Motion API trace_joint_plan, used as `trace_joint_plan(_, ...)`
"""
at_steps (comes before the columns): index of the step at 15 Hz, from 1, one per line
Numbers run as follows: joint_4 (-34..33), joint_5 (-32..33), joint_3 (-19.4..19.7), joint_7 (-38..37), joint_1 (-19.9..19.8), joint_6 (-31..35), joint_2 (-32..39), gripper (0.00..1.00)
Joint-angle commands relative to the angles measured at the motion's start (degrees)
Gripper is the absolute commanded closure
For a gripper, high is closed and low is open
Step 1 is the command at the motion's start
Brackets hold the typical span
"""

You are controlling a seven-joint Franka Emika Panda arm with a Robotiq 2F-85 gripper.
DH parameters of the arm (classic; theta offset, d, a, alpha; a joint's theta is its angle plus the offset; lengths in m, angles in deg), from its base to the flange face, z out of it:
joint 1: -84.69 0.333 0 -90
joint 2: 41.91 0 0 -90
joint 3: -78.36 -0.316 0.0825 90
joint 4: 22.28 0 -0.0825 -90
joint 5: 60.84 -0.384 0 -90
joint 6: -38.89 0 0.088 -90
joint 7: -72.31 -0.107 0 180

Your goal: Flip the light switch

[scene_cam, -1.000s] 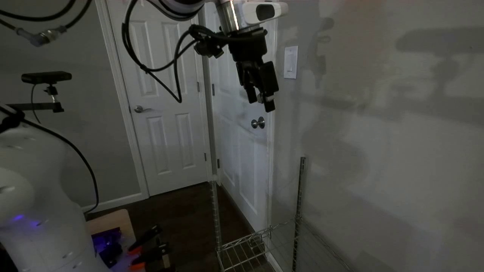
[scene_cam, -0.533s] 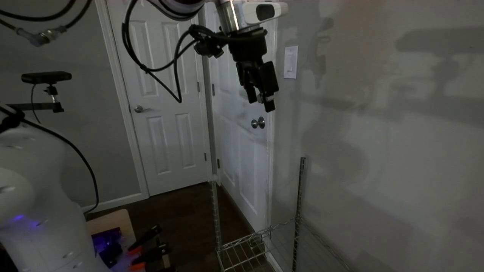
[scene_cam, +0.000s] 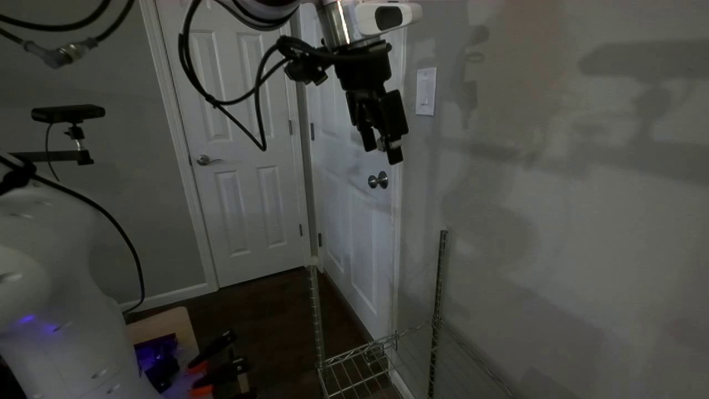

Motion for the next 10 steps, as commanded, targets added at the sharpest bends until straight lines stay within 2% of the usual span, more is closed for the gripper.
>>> trace_joint_plan(1,0.04,-0.11,-0.54,0.49,-0.57,0.14,0.06,0.0)
trace_joint_plan(5,1.3,-1.62,-1.1,1.37,1.23,1.59,-0.32,0.0)
trace_joint_plan(7,2.62,-3.23,-1.79,2.23,3.45,2.0,-1.1,0.0)
trace_joint_plan(10,5.68,-5.24,-5.0,2.34,7.38,6.09,-2.87,0.0)
